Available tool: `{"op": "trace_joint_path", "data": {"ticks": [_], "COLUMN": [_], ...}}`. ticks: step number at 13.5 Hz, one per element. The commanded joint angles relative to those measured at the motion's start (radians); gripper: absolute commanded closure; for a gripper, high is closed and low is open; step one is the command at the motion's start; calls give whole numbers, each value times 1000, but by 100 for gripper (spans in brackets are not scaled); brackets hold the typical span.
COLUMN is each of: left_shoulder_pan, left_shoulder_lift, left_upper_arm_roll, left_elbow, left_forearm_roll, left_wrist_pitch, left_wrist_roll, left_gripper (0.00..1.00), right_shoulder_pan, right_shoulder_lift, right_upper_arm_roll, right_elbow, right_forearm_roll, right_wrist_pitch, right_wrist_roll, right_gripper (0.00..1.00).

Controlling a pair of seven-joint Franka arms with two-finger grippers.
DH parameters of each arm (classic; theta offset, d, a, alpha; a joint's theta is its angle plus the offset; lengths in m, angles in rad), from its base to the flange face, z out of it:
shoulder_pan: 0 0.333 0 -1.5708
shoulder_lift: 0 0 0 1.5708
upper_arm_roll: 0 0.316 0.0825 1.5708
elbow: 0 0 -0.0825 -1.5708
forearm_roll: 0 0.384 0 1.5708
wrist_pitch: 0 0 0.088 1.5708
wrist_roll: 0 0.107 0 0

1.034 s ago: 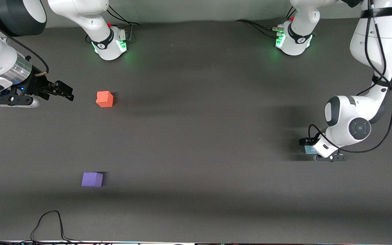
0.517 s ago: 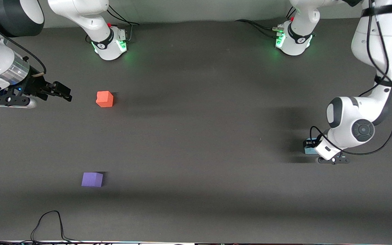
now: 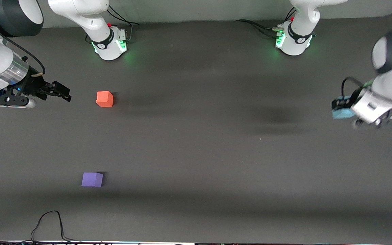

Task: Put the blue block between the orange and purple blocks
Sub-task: 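Lift the light blue cube with the left gripper toward the table middle, then lower the blue cube onto the table and open the left gripper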

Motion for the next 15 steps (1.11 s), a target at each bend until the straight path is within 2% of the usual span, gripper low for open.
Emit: {"op": "trace_joint_path", "data": {"ticks": [1, 2, 3, 5, 6, 8, 9, 10, 12, 15], "left_shoulder_pan": [-21, -42, -65, -88, -93, -132, -187, -271, -407, -479], "left_shoulder_lift": [-78, -85, -86, -21, 54, 265, 382, 479, 619, 716], "left_upper_arm_roll": [3, -12, -56, -228, -320, -481, -517, -522, -513, -511], "left_elbow": [-49, -42, -32, 46, 124, 325, 418, 492, 585, 550], "left_forearm_roll": [-28, -57, -73, -76, -75, -29, 46, 123, 194, 284], "left_wrist_pitch": [-28, -37, -38, -32, -29, -20, -18, -12, 30, 171], "left_wrist_roll": [-22, -57, -161, -415, -567, -868, -995, -1106, -1223, -1256], "left_gripper": [83, 83, 83, 83, 83, 83, 83, 83, 83, 83], "right_shoulder_pan": [-4, -6, -6, -7, -11, -9, -9, -9, -6, -6], "right_shoulder_lift": [-23, -21, -18, -10, -9, -12, -12, -9, -6, -3], "right_upper_arm_roll": [3, 1, 0, -2, -3, -8, -8, -9, -8, -8], "right_elbow": [-16, -16, -16, -16, -17, -17, -17, -17, -19, -28], "right_forearm_roll": [5, 7, 8, 40, 45, 48, 48, 48, 48, 48], "right_wrist_pitch": [8, 11, 14, 17, 17, 17, 19, 25, 29, 37], "right_wrist_roll": [-21, -21, -21, -27, -38, -43, -43, -43, -43, -43], "right_gripper": [0, 0, 0, 0, 0, 0, 0, 0, 0, 0]}}
